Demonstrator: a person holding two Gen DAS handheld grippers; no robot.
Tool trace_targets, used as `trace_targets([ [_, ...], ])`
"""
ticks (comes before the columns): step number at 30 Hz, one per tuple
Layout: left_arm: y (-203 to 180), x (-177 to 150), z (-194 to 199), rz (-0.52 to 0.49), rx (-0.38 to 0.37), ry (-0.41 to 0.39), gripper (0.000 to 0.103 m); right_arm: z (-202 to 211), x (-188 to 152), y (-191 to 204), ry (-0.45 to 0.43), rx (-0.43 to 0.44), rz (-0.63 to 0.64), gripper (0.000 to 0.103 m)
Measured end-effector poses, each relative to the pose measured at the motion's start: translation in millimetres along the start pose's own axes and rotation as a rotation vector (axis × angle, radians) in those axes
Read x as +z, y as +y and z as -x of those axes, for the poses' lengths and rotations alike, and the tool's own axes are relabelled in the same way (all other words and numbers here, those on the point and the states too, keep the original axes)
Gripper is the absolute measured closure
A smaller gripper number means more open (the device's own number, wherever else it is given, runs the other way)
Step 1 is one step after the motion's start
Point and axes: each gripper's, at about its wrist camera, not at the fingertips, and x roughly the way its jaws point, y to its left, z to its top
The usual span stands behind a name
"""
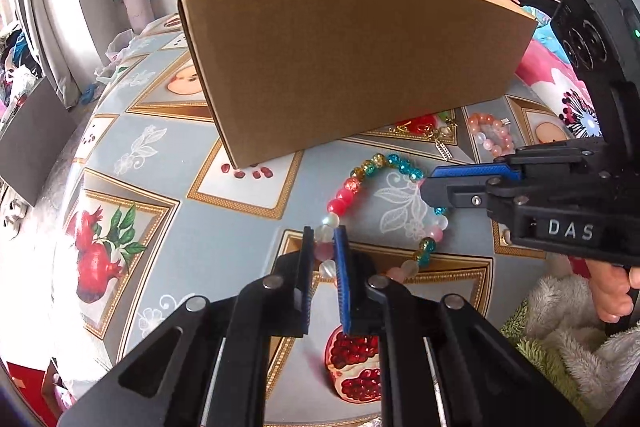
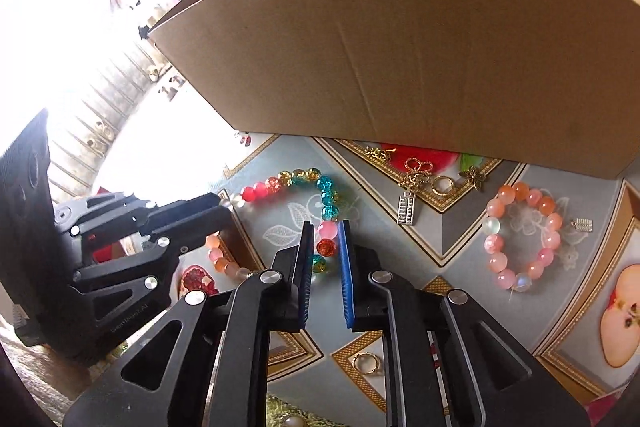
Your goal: Organize jewelry
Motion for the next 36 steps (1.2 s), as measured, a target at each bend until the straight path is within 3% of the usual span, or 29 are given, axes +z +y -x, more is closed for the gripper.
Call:
trace_targets([
  [9, 4, 1, -2, -0.005, -0.008, 0.021, 0.084, -8, -7, 14, -0.011, -0.059, 0.067, 0.089],
  [32, -10, 7, -13, -0.072, 0.076, 0.006, 0.084, -22, -24, 32, -0.042, -0.131, 0.160, 0.089],
  [36, -13, 7, -13, -0.080, 0.068, 0.001, 0.090, -24, -26, 33, -0.038, -0.128, 0.147, 0.089],
])
